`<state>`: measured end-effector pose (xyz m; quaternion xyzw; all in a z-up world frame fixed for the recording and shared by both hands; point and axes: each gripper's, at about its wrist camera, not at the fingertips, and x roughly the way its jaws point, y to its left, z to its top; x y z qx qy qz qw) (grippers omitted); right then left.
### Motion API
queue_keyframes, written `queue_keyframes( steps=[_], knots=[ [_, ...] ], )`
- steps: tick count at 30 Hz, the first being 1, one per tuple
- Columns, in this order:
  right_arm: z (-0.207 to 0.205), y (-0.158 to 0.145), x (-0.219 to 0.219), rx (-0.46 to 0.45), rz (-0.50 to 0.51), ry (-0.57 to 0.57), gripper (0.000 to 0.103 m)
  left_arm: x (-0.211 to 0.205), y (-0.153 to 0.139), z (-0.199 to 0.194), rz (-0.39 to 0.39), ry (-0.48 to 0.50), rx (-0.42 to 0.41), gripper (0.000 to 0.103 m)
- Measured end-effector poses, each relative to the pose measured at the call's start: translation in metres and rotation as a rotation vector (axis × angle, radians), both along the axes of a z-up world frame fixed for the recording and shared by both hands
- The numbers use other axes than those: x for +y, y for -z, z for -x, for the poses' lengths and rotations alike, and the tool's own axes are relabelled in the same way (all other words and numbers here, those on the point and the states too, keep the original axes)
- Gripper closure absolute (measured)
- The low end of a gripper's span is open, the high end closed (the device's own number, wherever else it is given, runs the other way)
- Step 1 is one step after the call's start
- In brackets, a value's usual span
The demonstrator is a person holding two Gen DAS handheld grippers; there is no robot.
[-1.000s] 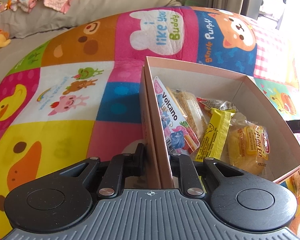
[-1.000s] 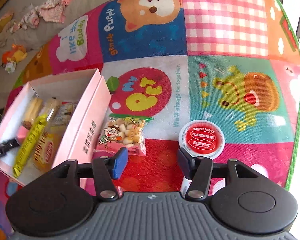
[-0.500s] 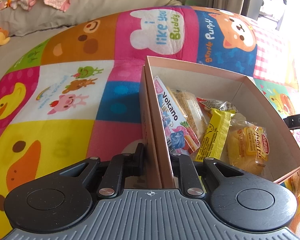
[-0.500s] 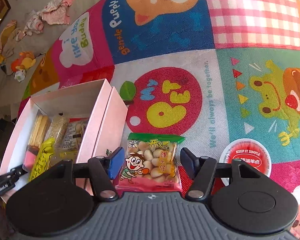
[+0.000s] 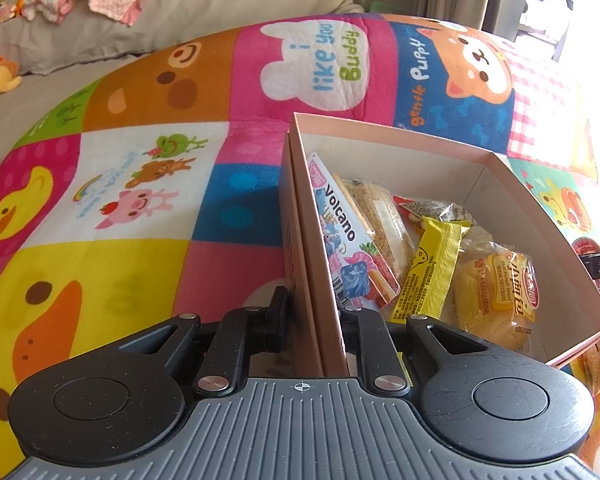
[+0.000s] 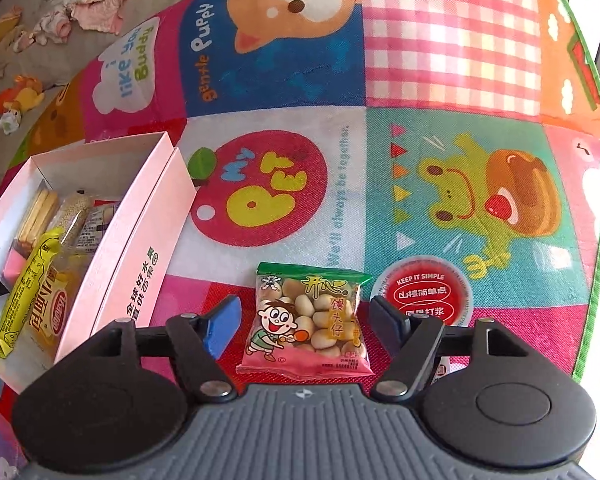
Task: Organize objects
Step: 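Lift the peanut snack packet and carry it toward the pink box, then drop the peanut snack packet into the pink box and open the right tool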
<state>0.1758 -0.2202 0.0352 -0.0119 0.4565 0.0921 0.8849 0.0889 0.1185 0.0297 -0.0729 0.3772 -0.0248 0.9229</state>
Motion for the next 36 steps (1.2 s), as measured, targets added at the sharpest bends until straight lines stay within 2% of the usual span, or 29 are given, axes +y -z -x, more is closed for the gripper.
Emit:
queue_keyframes(
  steps=[1,4,10,15,18,22,30,36],
  knots=[
    [-0.001,0.001,0.004,0.001,0.01,-0.001,0.032,0.0,0.0,0.0,-0.001,0.0,0.001,0.086],
    [0.003,0.005,0.019,-0.009,0.085,-0.026,0.043,0.001,0.0,0.0,0.004,0.001,0.005,0.085],
    [0.035,-0.024,0.034,-0.096,0.116,-0.058,0.047,0.001,-0.002,-0.002,0.01,-0.004,0.021,0.085],
    [0.091,-0.066,0.043,-0.185,0.041,-0.099,0.047,-0.001,-0.004,-0.007,-0.003,-0.003,0.047,0.085],
    [0.129,-0.077,0.05,-0.2,0.001,-0.139,0.047,0.0,-0.004,-0.007,-0.003,-0.001,0.052,0.085],
    [0.169,-0.073,0.061,-0.181,-0.04,-0.182,0.047,0.0,-0.003,-0.007,0.004,-0.002,0.051,0.085],
    [0.213,-0.037,0.089,-0.077,-0.076,-0.206,0.047,0.001,-0.003,-0.007,0.011,-0.001,0.053,0.085],
    [0.215,-0.051,0.1,-0.134,-0.082,-0.214,0.047,0.002,-0.002,-0.006,0.01,0.001,0.046,0.086]
  ],
)
